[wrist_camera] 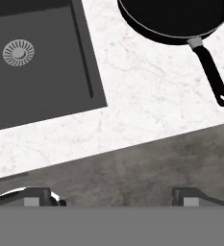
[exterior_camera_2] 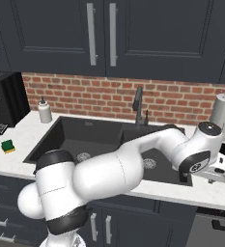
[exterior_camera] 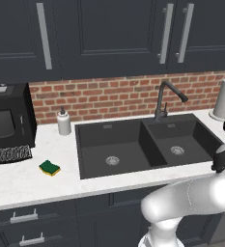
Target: Pick the pan and sponge and place them into the sink. Then turn on the water.
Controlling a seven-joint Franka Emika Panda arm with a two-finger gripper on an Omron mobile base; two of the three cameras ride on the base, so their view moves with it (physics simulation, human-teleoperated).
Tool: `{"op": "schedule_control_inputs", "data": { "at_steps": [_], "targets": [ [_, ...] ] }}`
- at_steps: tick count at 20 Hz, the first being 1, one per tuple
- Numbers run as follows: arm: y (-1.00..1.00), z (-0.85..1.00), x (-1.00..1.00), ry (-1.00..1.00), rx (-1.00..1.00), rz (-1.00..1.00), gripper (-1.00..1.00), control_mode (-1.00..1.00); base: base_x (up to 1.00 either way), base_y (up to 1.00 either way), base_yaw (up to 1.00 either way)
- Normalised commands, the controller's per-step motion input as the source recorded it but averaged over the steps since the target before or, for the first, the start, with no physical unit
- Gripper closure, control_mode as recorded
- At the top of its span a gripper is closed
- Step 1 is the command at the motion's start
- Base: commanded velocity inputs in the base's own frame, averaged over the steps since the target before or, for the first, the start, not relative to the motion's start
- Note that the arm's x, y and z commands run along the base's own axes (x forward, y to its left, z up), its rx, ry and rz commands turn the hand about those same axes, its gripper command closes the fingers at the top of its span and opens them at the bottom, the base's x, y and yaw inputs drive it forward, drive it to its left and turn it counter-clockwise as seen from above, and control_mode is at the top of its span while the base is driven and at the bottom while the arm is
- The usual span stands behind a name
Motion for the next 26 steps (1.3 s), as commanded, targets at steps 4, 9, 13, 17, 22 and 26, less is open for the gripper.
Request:
{"op": "schedule_control_inputs", "data": {
  "at_steps": [4,9,13,17,22,26],
  "targets": [
    [-0.29,-0.09,0.10,0.00,0.00,0.04,-1.00,-1.00,0.00,0.00,0.00],
    [-0.26,-0.12,0.16,0.06,-0.04,0.04,-1.00,-1.00,0.00,0.00,0.00],
    [-0.27,-0.16,0.16,0.06,-0.04,0.02,-1.00,-1.00,0.00,0.00,0.00],
    [-0.30,-0.16,0.15,0.05,-0.04,0.03,-1.00,-1.00,0.00,0.00,0.00],
    [-0.34,-0.16,0.10,0.03,-0.01,0.03,-1.00,-1.00,0.00,0.00,0.00],
    [-0.37,-0.15,0.08,0.01,0.00,0.03,-1.00,-1.00,0.00,0.00,0.00]
  ]
}}
